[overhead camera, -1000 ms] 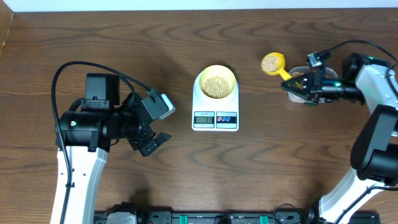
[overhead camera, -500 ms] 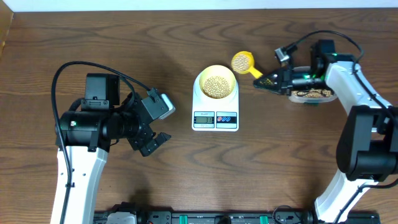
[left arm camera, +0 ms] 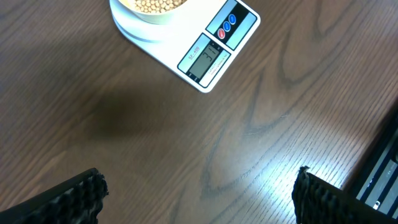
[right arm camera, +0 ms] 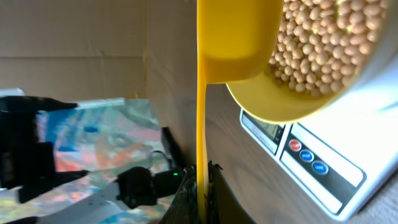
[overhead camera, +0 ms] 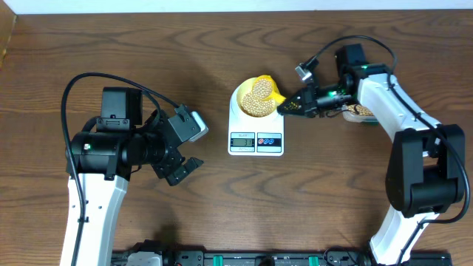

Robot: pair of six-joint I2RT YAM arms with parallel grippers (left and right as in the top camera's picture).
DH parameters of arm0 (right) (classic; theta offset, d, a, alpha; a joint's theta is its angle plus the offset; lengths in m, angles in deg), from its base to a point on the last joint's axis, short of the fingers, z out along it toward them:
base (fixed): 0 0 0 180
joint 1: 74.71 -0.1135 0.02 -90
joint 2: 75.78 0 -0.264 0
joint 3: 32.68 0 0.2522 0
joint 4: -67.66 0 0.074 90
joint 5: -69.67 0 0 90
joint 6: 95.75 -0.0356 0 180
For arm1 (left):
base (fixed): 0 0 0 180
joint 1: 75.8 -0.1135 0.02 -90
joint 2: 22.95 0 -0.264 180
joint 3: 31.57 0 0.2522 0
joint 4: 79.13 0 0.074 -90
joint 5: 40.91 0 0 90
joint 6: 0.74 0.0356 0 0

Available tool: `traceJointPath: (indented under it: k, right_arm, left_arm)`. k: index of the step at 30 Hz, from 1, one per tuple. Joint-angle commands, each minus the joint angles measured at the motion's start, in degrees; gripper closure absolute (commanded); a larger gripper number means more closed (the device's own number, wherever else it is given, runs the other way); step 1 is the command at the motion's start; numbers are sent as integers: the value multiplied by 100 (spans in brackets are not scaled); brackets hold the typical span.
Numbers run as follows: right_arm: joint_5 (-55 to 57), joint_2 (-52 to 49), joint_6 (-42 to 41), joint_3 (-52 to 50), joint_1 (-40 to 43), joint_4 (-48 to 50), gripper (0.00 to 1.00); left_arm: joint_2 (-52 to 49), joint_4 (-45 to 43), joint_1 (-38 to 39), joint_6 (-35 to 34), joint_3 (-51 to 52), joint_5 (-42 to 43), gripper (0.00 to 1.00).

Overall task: Scoop item into bowl and weigh 50g on scale
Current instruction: 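Carry the filled scoop over the yellow bowl with the right gripper, then tilt the scoop slightly to trickle soybeans into the bowl, right gripper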

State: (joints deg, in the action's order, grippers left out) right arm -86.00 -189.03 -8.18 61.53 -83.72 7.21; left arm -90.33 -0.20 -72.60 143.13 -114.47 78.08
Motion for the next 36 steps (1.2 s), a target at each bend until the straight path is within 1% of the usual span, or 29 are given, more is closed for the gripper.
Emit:
traceJointPath:
  k: [1,6,18,23,30,36]
  right_arm:
    - [157,-26,-28,9,-186,125,98]
    - [841,11,-31,24,-387,146,99]
    - [1543,164,-186,507,-459,68,99]
    - [1617,166,-227,675,-595,59,99]
    - [2358,166,-225,962,-831,-420,99]
    - [2380,184,-221,1172,-887,-586,98]
  left_arm:
    - [39,15,-20,50,-57,-9,2]
    - [39,15,-20,50,-57,-9,2]
    - [39,15,-20,50,-57,-9,2]
    - [39,15,-20,50,-57,-9,2]
    - [39,15,-20,50,-57,-9,2]
    - [39,15,-20,50,-57,-9,2]
